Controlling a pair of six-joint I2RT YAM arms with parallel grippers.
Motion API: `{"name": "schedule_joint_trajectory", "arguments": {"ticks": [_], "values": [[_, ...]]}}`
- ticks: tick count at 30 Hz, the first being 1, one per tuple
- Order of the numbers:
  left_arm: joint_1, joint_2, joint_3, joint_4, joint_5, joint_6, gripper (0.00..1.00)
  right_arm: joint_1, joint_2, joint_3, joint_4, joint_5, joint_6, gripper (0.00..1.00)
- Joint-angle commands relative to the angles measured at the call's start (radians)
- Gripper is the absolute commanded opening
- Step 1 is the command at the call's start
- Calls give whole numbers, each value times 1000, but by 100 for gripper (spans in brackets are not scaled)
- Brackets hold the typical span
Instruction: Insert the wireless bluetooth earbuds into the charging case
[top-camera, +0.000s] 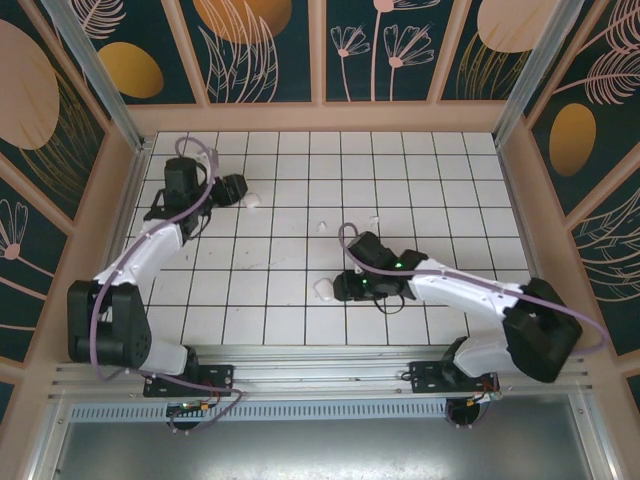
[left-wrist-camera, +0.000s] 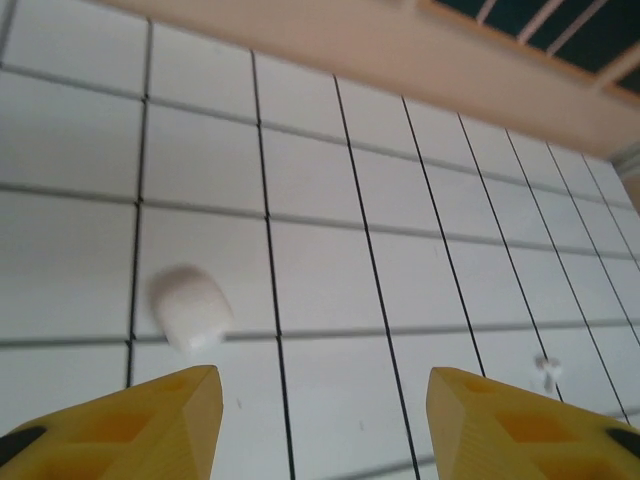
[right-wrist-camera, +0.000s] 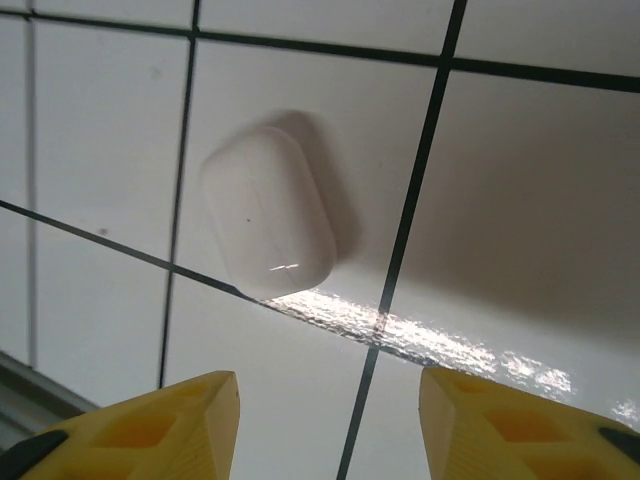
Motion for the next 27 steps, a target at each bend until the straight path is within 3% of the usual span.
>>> {"name": "schedule_joint_trajectory", "arguments": {"ticks": [1,13,27], "values": [[-79,-51,-108,-26,39,20,55,44,79,96,-42,66,-51,53],[-98,-207,-204,-38,75,48,56,157,350,307,-178,243,-114,59],[-98,-229,-245,-46,124,88,58,169,421,319,-149,263,-138,59]]}}
